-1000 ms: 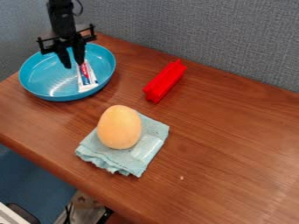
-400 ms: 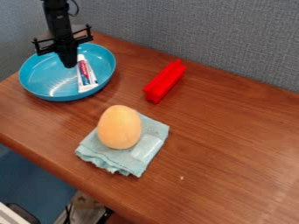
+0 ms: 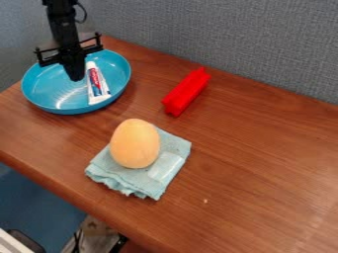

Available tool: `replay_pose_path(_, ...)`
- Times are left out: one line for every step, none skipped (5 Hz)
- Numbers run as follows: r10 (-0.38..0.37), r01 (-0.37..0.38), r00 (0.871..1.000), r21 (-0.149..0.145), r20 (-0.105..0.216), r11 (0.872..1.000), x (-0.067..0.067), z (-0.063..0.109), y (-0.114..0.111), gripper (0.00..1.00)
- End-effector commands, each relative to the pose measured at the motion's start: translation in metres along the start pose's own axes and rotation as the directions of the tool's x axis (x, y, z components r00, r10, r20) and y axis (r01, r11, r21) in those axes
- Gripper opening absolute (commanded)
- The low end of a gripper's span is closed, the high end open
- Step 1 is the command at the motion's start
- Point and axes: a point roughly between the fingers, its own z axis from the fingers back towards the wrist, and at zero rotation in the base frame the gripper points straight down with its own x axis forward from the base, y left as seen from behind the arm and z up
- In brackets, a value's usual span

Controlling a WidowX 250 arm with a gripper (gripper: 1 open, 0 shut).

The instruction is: Put the toothpaste on the blue plate

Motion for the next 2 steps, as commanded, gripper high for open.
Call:
replay_pose_path(0.009, -0.007, 0.997, -0.032, 0.074, 0.999, 0.0078, 0.0317, 0.0065, 0.00)
replay_pose_path(0.001, 0.001, 0.997, -0.029, 0.071, 1.000, 0.0069, 0.0323, 0.0068, 0.00)
